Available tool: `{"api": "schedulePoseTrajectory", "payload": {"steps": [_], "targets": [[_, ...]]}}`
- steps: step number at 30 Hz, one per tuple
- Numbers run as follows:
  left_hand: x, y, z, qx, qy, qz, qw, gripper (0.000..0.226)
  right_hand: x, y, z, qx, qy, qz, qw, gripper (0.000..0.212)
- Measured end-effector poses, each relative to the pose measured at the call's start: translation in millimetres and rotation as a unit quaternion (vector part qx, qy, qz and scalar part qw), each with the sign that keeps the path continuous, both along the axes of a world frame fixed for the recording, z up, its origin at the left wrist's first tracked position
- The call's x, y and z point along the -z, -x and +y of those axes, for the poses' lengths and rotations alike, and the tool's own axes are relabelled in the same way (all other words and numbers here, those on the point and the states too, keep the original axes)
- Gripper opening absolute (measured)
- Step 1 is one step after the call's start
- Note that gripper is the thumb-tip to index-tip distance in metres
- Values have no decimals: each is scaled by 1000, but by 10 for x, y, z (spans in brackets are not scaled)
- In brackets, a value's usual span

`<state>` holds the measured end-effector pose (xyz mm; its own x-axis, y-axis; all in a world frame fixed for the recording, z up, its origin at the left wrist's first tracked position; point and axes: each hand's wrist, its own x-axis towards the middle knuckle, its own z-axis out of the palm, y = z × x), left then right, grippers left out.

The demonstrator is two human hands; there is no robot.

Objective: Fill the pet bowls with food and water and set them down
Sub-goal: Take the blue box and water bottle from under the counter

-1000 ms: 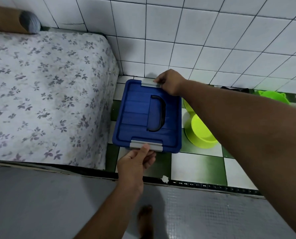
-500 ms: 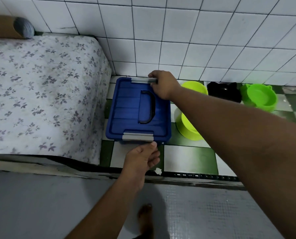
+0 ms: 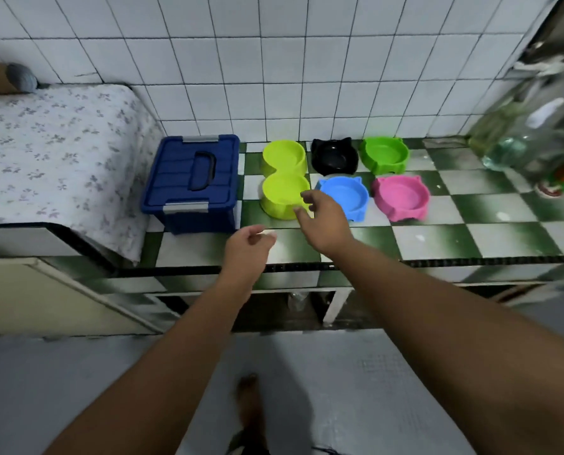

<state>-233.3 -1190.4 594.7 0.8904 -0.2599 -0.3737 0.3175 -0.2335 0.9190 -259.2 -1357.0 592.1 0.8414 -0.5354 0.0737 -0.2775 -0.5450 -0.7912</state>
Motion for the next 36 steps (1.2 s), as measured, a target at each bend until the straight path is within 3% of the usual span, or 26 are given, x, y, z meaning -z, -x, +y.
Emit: {"api": "schedulePoseTrajectory", "payload": {"steps": [7,11,14,18,21,24,28,31,33,36], "targets": [[352,603,134,34,-62,-23,997,30,248,939,-77,8,-119,47,992,22],[634,711,237,75,-82,21,994,12,523,1257,-23,-40,-282,84,955,21],[983,705,319,125,-88,68,986,4,887,1418,57,-94,-348,147,921,14],[1686,608,407,210,-141,76,965,11,1656,1426,173,-117,-357,204,904,8],[2319,436,373,231,-163,78,956,17,2274,1264,208,-112,-341,206,910,8],[3036,192,254,248,-180,85,948,18,2855,992,181,-69,-363,161,915,22],[4042,-99,2,247,-123,153,949,14,3639,550,68,12,-387,57,920,30],[4739,-333,-166,219,-105,143,959,22,4165,246,-76,62,-351,15,934,31],[5129,-473,-283,207,-93,136,964,35,4466,85,-171,80,-299,4,951,43],[5549,-621,-465,220,-88,125,963,24,4820,-106,-307,83,-264,-8,961,53]]}}
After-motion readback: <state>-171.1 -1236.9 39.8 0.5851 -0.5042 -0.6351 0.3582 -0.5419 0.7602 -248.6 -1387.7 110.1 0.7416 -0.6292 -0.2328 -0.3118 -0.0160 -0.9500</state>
